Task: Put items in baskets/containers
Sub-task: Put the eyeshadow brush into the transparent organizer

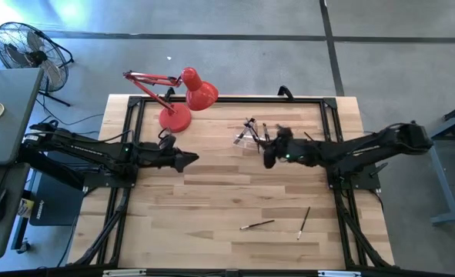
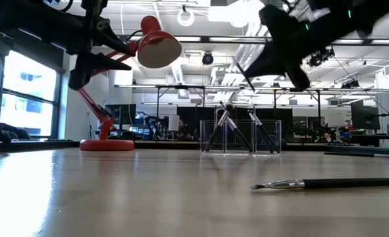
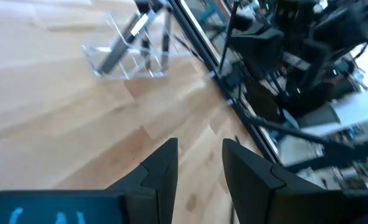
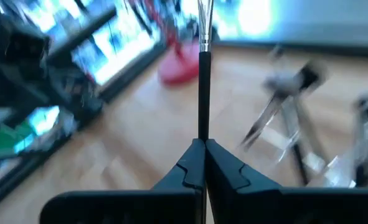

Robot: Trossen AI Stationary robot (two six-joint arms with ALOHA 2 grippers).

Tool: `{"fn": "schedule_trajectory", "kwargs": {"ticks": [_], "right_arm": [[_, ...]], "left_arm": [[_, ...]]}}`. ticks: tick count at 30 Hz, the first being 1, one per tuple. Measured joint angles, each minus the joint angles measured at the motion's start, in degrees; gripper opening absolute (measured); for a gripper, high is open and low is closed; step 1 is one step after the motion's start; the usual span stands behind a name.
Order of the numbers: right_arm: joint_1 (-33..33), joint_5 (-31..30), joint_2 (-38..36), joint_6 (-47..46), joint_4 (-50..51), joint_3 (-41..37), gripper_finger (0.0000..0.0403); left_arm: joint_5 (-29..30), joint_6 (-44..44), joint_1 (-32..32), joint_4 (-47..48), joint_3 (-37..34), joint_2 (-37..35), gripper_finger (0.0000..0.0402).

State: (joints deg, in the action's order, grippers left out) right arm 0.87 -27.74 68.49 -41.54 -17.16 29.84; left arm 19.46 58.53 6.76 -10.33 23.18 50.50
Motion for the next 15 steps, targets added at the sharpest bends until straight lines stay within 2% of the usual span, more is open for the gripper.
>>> {"fn": "schedule_trajectory", "kwargs": {"ticks": [4,7,9,15], "right_arm": [[-4.32,-0.29,-0.11,10.18,-24.78,-12.86,0.0000],[-6.46,-2.05,-0.21,16.25,-35.56,-19.37,0.0000],[-8.04,-1.88,-0.16,19.49,-37.95,-22.15,0.0000],[-13.32,4.86,0.17,25.98,-37.26,-23.21,0.0000]], "left_arm": [[2.70,0.03,-0.02,-0.19,0.00,0.00,0.0124],[4.09,0.35,-0.02,-0.20,0.00,0.00,0.0124],[5.09,0.89,-0.02,-0.21,0.00,0.00,0.0124],[7.02,3.87,-0.02,-0.20,0.00,0.00,0.0124]]}}
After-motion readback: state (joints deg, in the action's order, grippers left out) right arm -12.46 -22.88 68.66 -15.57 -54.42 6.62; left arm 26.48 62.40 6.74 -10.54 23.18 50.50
